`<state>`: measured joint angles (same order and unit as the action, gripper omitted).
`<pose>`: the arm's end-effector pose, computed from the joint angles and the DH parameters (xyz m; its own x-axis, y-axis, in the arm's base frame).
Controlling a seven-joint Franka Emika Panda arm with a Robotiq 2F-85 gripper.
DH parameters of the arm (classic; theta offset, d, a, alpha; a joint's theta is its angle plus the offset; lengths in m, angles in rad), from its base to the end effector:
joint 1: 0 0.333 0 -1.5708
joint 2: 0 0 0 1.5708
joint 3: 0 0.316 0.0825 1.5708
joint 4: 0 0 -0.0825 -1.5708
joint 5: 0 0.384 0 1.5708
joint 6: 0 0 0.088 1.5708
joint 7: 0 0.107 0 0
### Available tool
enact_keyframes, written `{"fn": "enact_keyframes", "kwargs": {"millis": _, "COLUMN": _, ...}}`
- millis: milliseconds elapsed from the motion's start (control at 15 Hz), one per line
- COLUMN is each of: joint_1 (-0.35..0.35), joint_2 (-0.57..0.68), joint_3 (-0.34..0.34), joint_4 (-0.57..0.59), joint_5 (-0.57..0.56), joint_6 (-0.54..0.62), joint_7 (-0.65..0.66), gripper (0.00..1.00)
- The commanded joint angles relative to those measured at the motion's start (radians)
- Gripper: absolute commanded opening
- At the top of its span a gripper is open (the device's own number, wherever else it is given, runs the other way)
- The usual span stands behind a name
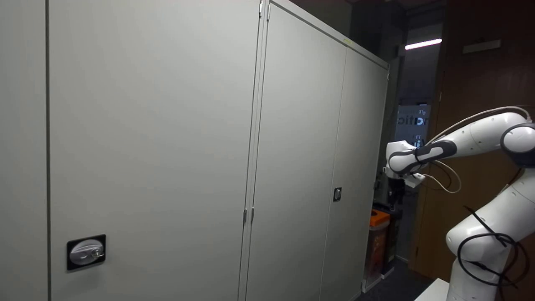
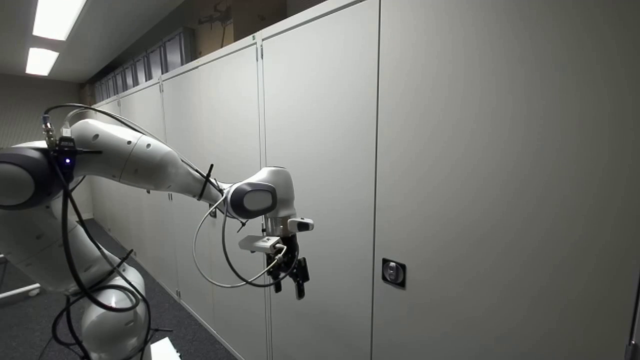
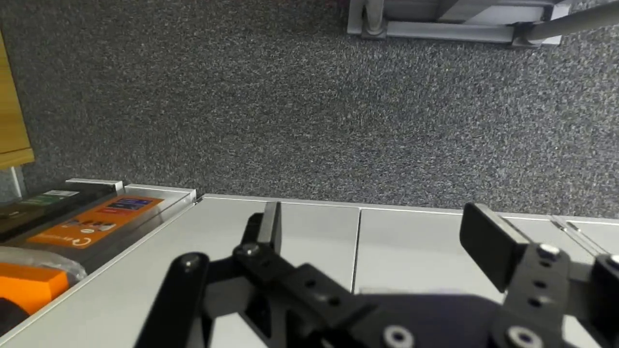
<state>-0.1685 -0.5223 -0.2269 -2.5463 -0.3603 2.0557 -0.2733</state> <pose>0.3522 -0.1690 0.4458 0.9968 0.0661 -0.0444 0.0738 -0.9762 0.2038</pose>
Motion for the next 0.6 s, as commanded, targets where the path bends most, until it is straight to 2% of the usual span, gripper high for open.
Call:
{"fn": "enact_keyframes", "kwargs": {"millis": 0, "joint_1": -0.035, "joint_2": -0.005, "joint_3": -0.009, "joint_4": -0.038, "joint_5": -0.043, "joint_6": 0.095, "joint_7": -0.002, "gripper": 1.00}}
{"fn": "enact_keyframes", "kwargs": {"millis": 533, "joint_1": -0.076, "joint_2": 0.019, "joint_3": -0.019, "joint_4": -0.066, "joint_5": -0.058, "joint_6": 0.241, "joint_7": 0.009, "gripper": 1.00}}
